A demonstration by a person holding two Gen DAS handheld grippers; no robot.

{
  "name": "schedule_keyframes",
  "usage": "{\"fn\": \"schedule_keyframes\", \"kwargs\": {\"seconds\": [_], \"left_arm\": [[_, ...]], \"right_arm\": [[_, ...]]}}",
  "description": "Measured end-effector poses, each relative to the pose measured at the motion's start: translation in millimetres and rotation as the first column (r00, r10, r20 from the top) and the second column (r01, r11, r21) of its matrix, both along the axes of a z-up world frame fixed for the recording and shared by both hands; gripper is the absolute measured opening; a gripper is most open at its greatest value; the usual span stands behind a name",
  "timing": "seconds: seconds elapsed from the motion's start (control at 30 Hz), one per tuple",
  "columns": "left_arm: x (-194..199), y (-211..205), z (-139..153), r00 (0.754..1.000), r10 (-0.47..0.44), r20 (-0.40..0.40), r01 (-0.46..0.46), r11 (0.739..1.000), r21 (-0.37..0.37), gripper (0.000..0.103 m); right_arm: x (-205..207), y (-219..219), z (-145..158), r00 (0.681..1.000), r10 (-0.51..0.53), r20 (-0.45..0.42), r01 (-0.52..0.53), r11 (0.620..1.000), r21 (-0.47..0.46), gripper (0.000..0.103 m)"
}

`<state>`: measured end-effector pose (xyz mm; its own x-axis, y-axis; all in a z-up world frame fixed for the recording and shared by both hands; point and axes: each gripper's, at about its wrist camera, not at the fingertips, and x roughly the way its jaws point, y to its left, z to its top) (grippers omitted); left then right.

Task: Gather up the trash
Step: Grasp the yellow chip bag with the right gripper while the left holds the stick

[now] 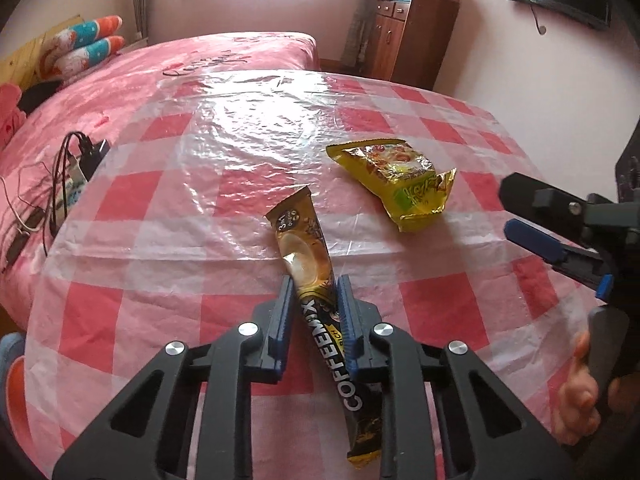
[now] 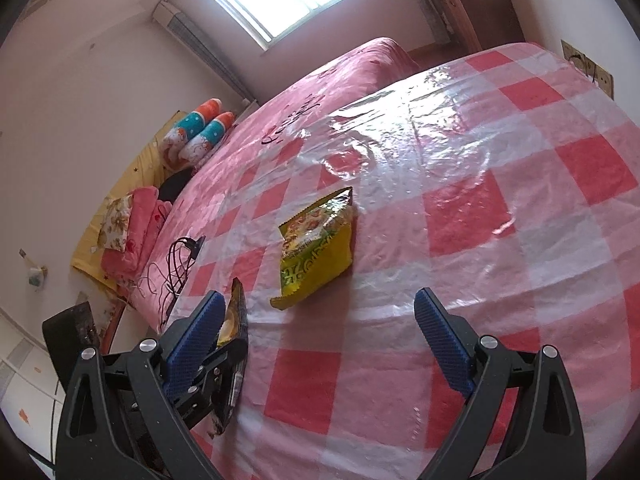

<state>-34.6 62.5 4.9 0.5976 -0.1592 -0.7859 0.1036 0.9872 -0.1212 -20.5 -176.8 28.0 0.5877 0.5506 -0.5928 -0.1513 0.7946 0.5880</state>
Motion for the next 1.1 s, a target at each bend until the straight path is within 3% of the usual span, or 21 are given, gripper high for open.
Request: {"fn": "schedule_keyframes", "kwargs": {"seconds": [0.23,0.53,0.63,1.1], "left_arm": [[-3,20,0,1.0,0.005,-0.008,-0.006,0.997,-0.077,0.021],[-9,46,1,0.999,0.039,-0.003,-0.039,0.992,-0.117,0.021],[-7,51,0,0.999,0.044,-0.006,-0.044,0.991,-0.124,0.021],[-13,59,4,0.998,0.062,0.006,-0.061,0.992,-0.113,0.021]], "right_arm": [[17,18,2,1.0,-0.001,-0.006,0.001,0.998,-0.07,0.094],[46,59,3,0.998,0.063,0.015,-0.056,0.956,-0.288,0.094],[53,70,-3,0.998,0.068,0.012,-0.06,0.939,-0.339,0.084],[58,74,-10,0.998,0.06,0.005,-0.054,0.926,-0.374,0.056]]}}
